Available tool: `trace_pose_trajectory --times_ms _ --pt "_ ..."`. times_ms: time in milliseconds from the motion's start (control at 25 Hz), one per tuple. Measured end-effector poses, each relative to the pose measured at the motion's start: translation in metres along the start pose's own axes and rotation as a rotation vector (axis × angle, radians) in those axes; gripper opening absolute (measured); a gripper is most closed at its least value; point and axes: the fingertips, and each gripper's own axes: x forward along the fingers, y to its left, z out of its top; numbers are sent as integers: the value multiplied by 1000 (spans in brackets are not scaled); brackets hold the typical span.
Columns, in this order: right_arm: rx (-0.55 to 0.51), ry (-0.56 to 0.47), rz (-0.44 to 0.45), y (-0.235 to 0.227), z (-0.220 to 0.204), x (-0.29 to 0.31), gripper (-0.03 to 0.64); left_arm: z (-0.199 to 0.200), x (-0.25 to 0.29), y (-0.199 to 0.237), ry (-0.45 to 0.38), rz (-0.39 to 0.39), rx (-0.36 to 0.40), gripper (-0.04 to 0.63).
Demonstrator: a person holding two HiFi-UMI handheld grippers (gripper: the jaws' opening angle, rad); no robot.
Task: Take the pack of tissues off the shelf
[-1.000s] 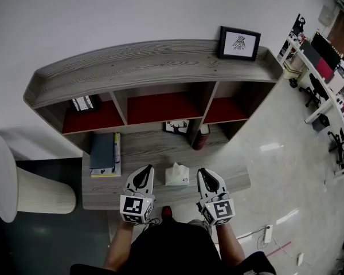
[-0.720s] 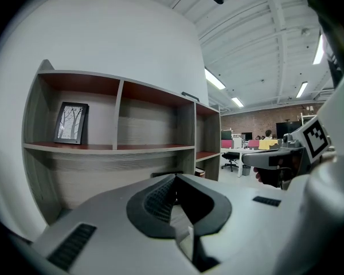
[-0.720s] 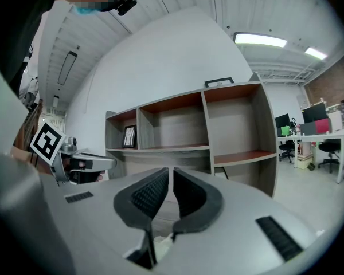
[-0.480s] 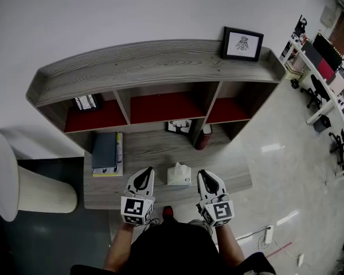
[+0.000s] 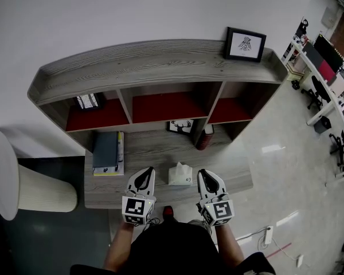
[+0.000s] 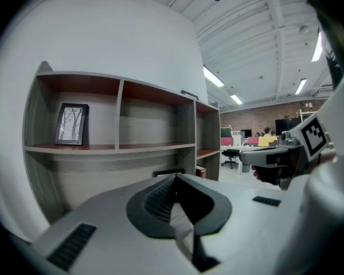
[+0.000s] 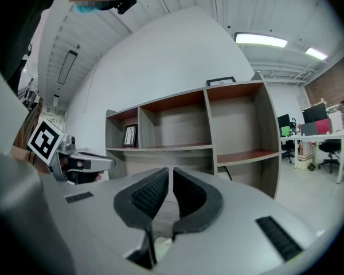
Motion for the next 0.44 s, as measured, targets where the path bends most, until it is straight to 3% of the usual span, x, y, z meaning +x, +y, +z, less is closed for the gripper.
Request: trace_pose_trajectory --times_ms 440 --pt "-4 1 -4 6 0 1 48 -6 -1 2 8 -9 -7 6"
